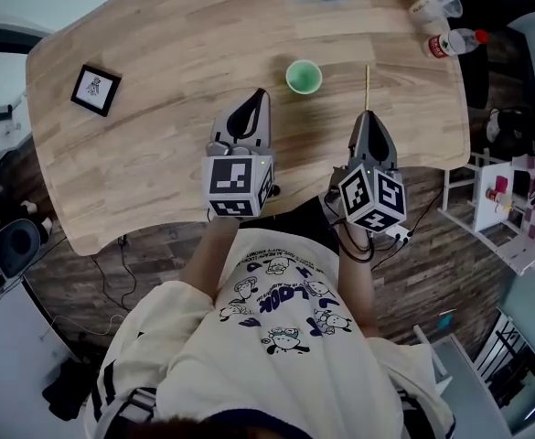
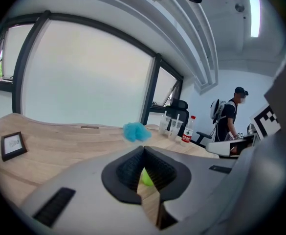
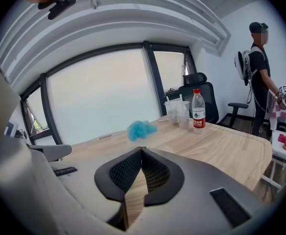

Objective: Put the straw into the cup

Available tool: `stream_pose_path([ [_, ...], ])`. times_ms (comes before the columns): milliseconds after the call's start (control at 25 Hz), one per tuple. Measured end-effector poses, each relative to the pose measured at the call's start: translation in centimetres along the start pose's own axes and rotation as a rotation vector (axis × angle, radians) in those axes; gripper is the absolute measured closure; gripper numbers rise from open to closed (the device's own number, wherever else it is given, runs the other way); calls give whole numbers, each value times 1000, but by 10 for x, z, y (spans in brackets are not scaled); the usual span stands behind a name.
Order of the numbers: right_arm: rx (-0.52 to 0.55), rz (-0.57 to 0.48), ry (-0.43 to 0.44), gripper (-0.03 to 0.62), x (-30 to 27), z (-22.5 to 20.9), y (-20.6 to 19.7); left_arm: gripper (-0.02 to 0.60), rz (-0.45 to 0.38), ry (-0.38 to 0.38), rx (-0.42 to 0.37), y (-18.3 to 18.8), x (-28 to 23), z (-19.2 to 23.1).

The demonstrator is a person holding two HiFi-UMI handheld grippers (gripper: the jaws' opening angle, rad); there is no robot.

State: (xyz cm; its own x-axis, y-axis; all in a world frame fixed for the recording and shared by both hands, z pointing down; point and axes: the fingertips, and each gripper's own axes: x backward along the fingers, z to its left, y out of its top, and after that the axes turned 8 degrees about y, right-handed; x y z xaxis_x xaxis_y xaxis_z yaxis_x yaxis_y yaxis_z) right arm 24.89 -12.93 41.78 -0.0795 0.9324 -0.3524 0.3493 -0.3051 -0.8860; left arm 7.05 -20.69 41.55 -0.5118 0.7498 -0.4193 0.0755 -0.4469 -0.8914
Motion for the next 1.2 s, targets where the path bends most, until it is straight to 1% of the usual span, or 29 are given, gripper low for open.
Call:
stream_pose_path([
  [400,-14,105,1,599,-28,-42,-19,549,70,70,22,-22,-30,0],
  [680,-11,191,-2,599,-45,-68,-32,549,115,119,18,-35,-42,4],
  [920,-10,301,-4,599,-56,-85,-46,549,149,160,26,-46,-45,8],
  [1200,10,479,36,599,-69,-99,-68,549,198,187,37,-60,-47,9],
])
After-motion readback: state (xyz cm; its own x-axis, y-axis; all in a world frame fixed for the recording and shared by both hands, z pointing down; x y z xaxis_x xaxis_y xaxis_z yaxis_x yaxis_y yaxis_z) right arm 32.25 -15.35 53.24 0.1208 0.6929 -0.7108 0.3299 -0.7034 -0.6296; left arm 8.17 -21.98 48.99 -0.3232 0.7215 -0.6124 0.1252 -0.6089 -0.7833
